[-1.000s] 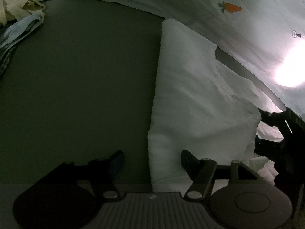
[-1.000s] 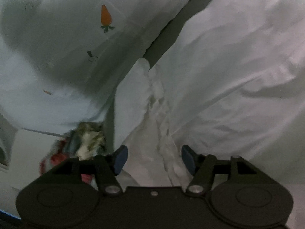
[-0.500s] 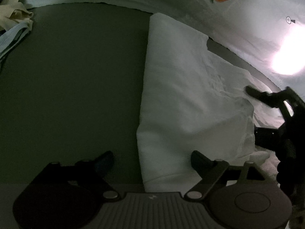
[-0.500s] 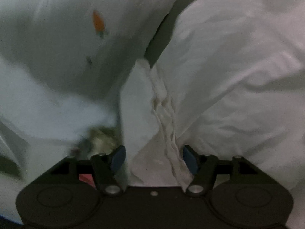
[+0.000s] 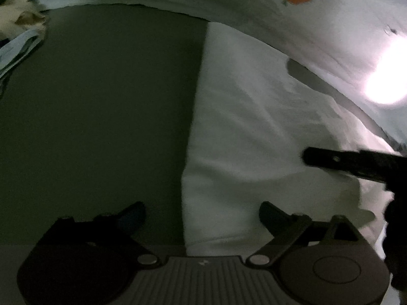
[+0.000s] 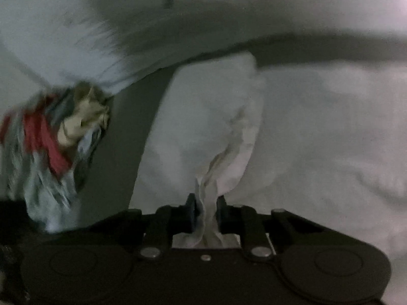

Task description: Fold clothes

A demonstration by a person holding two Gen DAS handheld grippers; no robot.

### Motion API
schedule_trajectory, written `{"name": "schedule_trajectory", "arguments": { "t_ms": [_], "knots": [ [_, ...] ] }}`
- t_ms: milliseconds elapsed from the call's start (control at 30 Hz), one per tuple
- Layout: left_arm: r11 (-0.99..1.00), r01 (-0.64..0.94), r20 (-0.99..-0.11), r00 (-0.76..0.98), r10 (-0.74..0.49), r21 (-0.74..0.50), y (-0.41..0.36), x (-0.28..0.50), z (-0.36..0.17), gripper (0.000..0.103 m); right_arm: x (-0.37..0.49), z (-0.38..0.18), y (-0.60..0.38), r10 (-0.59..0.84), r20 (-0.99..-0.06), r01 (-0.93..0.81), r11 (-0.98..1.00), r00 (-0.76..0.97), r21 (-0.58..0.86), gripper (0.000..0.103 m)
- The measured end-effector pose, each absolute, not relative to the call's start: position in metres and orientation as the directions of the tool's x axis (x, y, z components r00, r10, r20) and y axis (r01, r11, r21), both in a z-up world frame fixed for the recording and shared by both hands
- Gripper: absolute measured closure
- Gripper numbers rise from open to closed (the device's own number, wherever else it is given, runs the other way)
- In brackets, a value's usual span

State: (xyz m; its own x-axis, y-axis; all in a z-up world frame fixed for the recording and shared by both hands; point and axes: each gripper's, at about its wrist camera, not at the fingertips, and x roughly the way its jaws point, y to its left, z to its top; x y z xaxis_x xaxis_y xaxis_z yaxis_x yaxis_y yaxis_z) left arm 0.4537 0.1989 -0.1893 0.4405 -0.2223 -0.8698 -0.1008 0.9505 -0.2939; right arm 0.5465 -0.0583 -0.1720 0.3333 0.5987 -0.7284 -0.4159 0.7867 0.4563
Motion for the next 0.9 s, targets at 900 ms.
{"name": "schedule_trajectory", "arguments": {
  "t_ms": [900],
  "knots": [
    [0.985,0.079,-0.896,0.409,-0.172,-0.152,0.088,0.404,-0.196,0.007,0.491,-0.212,-0.264,0.331,-0.740,-0.009,0.915,0.586,0.403,0.069]
  ]
}}
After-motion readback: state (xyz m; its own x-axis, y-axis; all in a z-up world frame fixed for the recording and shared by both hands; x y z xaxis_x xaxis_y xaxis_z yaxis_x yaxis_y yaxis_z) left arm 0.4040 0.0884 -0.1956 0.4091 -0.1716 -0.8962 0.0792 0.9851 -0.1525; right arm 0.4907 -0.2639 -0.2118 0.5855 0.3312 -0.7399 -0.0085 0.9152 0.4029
